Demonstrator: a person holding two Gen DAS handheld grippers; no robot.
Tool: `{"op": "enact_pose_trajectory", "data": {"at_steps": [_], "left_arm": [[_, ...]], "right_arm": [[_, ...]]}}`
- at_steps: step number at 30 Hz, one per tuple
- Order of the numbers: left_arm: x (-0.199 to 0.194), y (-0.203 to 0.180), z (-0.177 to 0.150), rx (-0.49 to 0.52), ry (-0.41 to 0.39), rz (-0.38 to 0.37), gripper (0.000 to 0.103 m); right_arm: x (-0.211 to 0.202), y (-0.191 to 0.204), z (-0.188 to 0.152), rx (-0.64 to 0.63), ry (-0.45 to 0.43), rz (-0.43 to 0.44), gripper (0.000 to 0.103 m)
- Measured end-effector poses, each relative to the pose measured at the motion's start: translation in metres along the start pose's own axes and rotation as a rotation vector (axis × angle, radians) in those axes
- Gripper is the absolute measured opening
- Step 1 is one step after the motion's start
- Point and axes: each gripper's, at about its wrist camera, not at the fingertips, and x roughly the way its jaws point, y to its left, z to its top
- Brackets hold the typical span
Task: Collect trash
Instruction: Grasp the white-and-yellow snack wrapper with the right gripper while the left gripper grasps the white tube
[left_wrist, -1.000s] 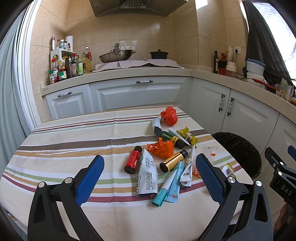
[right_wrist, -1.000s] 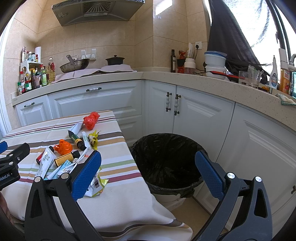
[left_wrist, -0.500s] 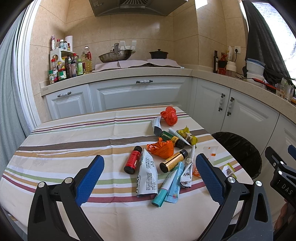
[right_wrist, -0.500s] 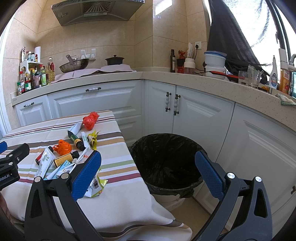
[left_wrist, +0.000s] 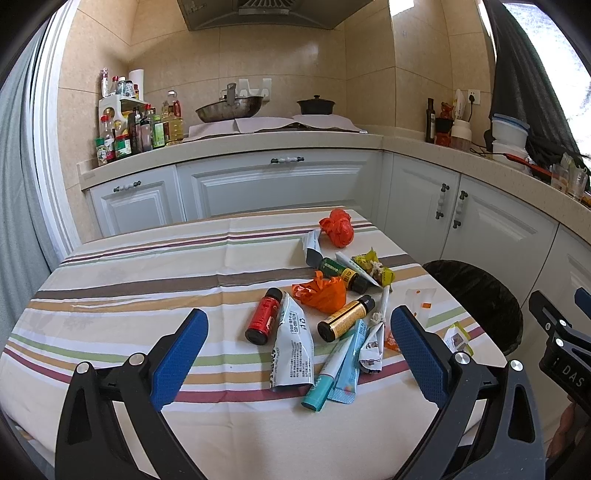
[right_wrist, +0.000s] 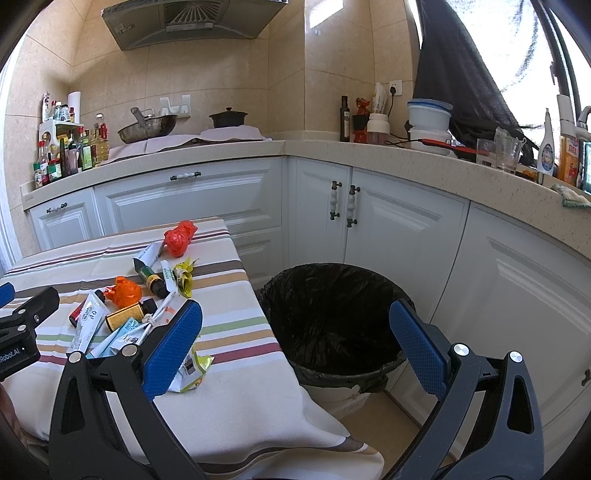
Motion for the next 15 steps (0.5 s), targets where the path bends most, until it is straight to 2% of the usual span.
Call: {"op": "enact_pose_trajectory", "data": {"at_steps": [10,15], "left_arm": [[0.007,-0.002,-0.003,0.000,0.018,-0.001,0.096],[0.014,0.007,-0.009,0.000,0.052,0.019,0.096]], "right_arm": [[0.006,-0.003,-0.004,0.000,0.015,0.003,0.099],[0.014,0.010,-0.009,-0.010,0.043,0.048,0.099]]}}
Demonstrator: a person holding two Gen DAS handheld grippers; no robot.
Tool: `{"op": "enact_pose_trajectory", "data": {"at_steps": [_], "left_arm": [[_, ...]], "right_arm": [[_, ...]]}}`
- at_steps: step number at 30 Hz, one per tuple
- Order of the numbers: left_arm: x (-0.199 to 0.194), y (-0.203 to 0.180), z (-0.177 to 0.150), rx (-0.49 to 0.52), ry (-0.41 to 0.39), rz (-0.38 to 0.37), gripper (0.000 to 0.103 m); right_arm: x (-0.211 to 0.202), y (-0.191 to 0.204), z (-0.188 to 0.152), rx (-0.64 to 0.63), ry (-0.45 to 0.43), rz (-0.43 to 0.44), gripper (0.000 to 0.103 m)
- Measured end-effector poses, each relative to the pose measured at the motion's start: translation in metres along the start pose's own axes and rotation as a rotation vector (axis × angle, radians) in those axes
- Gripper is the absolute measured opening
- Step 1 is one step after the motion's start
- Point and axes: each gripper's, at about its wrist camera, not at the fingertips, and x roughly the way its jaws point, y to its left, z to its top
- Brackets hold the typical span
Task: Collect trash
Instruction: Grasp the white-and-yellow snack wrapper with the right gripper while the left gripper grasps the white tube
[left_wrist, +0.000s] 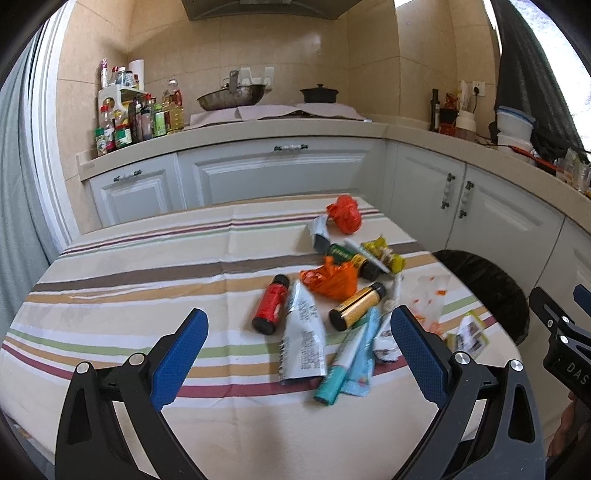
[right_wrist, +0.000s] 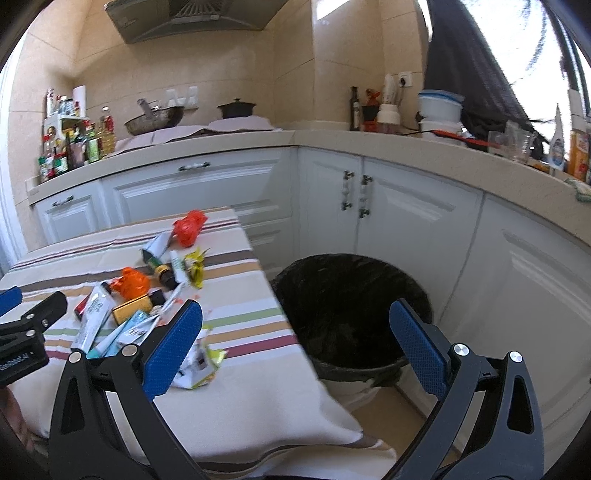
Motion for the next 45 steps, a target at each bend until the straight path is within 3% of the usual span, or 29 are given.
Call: {"op": "enact_pose_trajectory", "data": {"at_steps": [9,12,16,19,22,32,34,35,36,37,41,45], "left_arm": [[0.006,0.030,-0.009,-0.024,0.052,0.056,0.096],[0.009,0.036,-0.011,-0.032,0.067,0.061,0.096],[0.012,0.038,-0.013,-0.041,0.082,0.047,0.096],[0.014,0.036,-0.013,-0.045,0.089,0.028,0.096],[0.015,0.033,-0.013,-0.043,0.092,0.013,0.096],[0.032,0.019,-0.008,-0.023,0.111,-0.012,0.096],[0.036,0.016,-0.008,-0.016,0.118,-0.010,0.094],[0.040,0.014,-0.007,-0.010,0.126,-0.011,0.088],[0.041,0.014,-0.008,-0.007,0.132,-0.013,0.074],[0.044,0.013,-0.009,-0.003,0.146,-0.016,0.069],[0.052,0.011,-0.011,-0.007,0.187,-0.034,0.067],[0.052,0.008,-0.012,0.005,0.197,-0.052,0.050]], "right_arm": [[0.020,0.044,-0.016,-0.083,0.064,0.083,0.096],[0.028,0.051,-0.021,-0.097,0.095,0.097,0.082],[0.038,0.056,-0.027,-0.103,0.134,0.111,0.075],[0.046,0.058,-0.031,-0.111,0.174,0.134,0.053],[0.051,0.058,-0.035,-0.108,0.207,0.153,0.040],[0.044,0.044,-0.031,-0.099,0.172,0.136,0.035],[0.044,0.040,-0.029,-0.093,0.169,0.131,0.035],[0.044,0.039,-0.029,-0.089,0.168,0.129,0.035],[0.045,0.037,-0.029,-0.087,0.167,0.128,0.035],[0.045,0.036,-0.028,-0.084,0.167,0.127,0.035],[0.048,0.031,-0.027,-0.074,0.167,0.124,0.035],[0.049,0.028,-0.027,-0.069,0.167,0.125,0.035]]}}
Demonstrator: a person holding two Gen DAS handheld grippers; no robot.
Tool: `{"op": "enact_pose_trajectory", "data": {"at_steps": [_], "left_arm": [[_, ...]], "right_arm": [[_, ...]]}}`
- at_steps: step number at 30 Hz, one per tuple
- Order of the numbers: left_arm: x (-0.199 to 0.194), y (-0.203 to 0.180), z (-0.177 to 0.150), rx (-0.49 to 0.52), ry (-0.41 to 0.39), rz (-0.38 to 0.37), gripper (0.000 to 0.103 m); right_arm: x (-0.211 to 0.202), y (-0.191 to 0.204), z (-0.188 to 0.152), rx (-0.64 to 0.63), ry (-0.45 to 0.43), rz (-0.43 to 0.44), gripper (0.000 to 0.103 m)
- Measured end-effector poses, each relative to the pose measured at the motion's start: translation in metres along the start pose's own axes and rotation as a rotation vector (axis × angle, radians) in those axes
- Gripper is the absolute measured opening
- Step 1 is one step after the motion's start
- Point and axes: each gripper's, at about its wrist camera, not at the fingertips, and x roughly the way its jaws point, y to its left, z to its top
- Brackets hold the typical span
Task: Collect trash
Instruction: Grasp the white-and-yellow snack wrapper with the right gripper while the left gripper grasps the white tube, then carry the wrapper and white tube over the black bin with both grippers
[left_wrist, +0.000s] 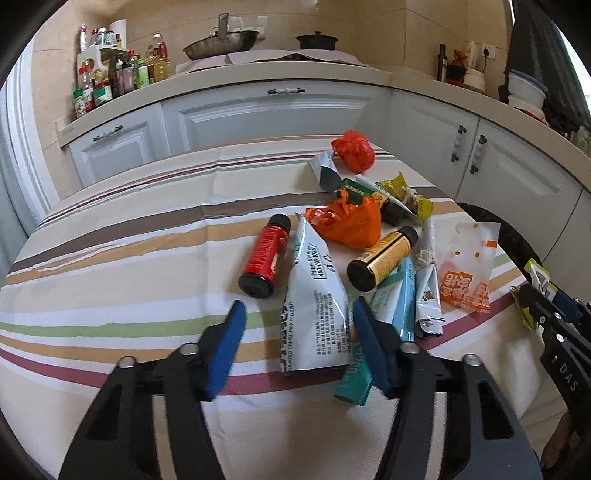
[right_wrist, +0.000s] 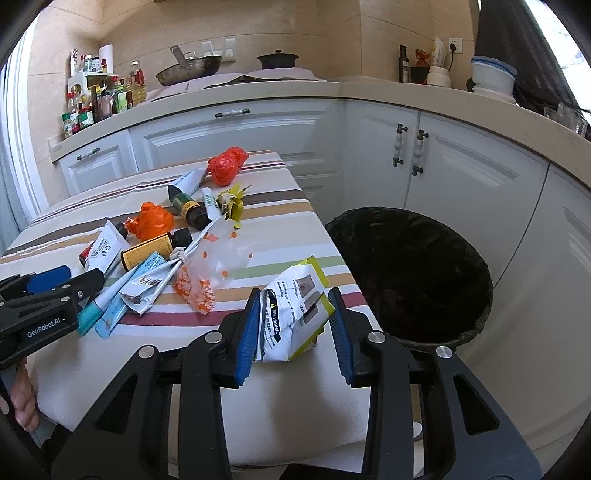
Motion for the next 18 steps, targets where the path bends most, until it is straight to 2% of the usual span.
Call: {"op": "enact_pose_trajectory", "data": {"at_steps": [2,18], "left_arm": [[0.001,-0.001,-0.001,-0.001,0.012,-0.014,0.037],[-0.014,-0.002,0.001,0.004,-0.038,-0.024,0.018]], "right_arm": [[0.000,-0.001,0.000,-0.001,-0.001,-0.001,0.035],[-0.004,-0.001,0.003,-0.007,-0.021,-0.009,0.028]]}}
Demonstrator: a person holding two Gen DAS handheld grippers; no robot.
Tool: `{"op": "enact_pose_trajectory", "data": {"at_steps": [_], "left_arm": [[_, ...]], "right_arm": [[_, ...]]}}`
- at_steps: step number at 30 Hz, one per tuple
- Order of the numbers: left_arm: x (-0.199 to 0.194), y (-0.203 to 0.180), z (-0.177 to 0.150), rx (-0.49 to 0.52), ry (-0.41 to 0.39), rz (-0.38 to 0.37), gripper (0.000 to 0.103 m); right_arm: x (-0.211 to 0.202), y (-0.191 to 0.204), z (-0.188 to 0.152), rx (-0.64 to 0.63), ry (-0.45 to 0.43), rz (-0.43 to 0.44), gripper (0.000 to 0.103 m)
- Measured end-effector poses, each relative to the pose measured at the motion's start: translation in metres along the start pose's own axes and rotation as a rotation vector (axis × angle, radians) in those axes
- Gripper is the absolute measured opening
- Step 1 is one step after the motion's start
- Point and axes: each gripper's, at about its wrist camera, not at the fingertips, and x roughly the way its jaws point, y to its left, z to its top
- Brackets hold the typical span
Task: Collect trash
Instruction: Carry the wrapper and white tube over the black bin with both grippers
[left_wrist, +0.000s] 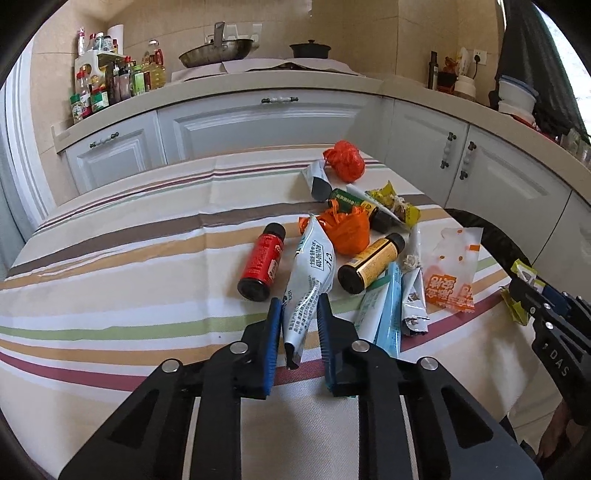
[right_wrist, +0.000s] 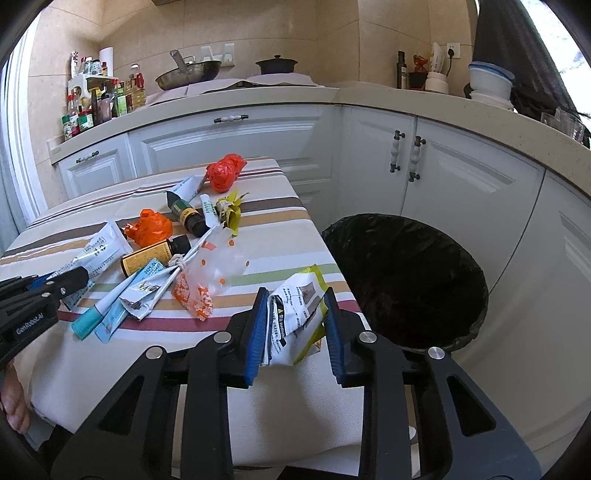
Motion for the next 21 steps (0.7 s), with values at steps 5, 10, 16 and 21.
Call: {"op": "enact_pose_trajectory", "data": {"at_steps": [5,10,16,21], "left_arm": [[-0.004,0.002,0.001,-0.006,-0.007,-0.008,0.006],[-0.006,0.005,0.000,-0.016,-0.009,-0.006,0.006],[-0.019,0.007,0.004,-0.025,-0.050,0.001,0.005],[-0.034,-0.003,0.017,-0.009,-0.104,-0.032,0.005]], "right_arm": [[-0.003,0.004,0.001,-0.015,-0.015,-0.001,0.027],[-0.006,0.007,0.002,-0.023,-0.027,0.002,0.027],[-0.011,0.005,0.006,-0.018,-0.045,0.003,0.027],[-0.019,-0.002,0.016,-0.016,-0.082,-0.019,0.027]]}}
